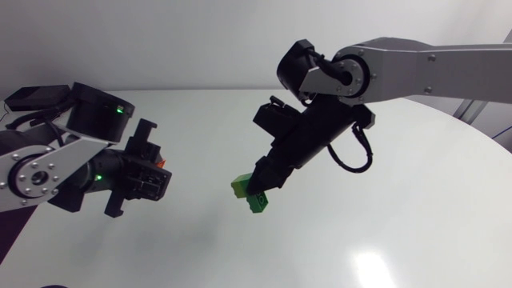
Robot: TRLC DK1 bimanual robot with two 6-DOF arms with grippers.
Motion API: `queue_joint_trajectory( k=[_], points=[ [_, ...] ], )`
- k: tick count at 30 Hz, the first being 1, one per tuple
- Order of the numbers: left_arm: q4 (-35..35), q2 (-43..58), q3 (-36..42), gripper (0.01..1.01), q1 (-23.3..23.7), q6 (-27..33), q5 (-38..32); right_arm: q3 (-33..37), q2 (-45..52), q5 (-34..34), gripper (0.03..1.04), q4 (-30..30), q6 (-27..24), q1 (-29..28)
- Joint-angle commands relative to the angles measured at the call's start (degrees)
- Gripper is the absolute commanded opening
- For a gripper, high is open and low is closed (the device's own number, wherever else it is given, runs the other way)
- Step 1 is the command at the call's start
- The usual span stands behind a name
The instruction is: Separate the duplo bricks
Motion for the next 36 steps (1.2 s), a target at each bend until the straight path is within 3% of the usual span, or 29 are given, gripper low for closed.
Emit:
queue_joint_trajectory(
  k=[1,19,36],
  points=[
    [-0.35,2.68,-1.24,0.325,-0.40,8.01,-3.04,-2.48,-2.08,0.41,0.26,0.01,-1.93,-1.02],
    [16.35,23.51,-0.18,0.326,5.13,24.79,-16.13,-8.98,-4.72,0.06,0.26,1.60,-4.22,-0.66],
    [21.28,31.42,-0.71,0.359,1.71,24.44,-19.39,-11.35,-6.91,-0.03,0.27,1.86,-5.10,-0.58]
  ],
)
